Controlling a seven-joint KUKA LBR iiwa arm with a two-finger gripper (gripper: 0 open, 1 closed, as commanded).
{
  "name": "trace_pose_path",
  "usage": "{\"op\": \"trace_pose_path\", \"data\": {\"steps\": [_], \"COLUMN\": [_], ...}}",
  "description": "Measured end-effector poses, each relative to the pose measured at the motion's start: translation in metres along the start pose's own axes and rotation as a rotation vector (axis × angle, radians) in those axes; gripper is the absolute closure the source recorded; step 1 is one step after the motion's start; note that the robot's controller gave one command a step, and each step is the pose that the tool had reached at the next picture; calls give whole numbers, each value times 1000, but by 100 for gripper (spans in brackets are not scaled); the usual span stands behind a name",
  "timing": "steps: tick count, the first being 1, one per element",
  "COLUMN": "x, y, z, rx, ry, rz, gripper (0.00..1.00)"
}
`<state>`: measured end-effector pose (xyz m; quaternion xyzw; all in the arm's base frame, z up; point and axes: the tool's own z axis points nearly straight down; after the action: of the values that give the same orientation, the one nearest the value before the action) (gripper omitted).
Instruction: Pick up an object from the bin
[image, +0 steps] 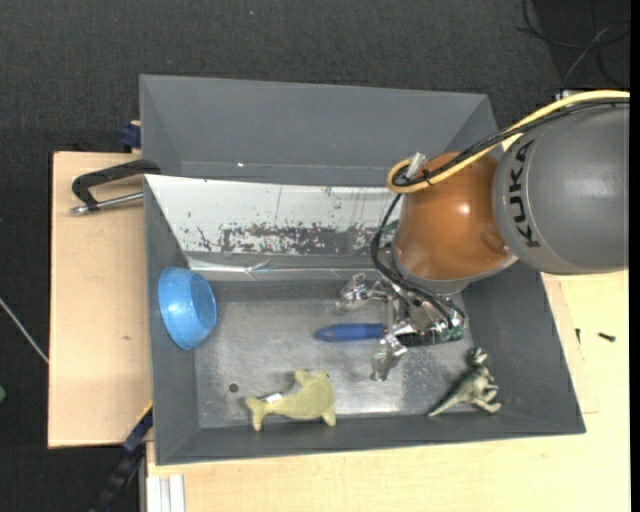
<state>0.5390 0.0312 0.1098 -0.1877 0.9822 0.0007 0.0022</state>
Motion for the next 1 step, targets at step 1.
{"op": "trace_pose_path", "data": {"steps": [1], "x": [0], "y": [0], "z": [0], "rx": [0], "ry": [0], "rz": [0], "gripper": [100]}}
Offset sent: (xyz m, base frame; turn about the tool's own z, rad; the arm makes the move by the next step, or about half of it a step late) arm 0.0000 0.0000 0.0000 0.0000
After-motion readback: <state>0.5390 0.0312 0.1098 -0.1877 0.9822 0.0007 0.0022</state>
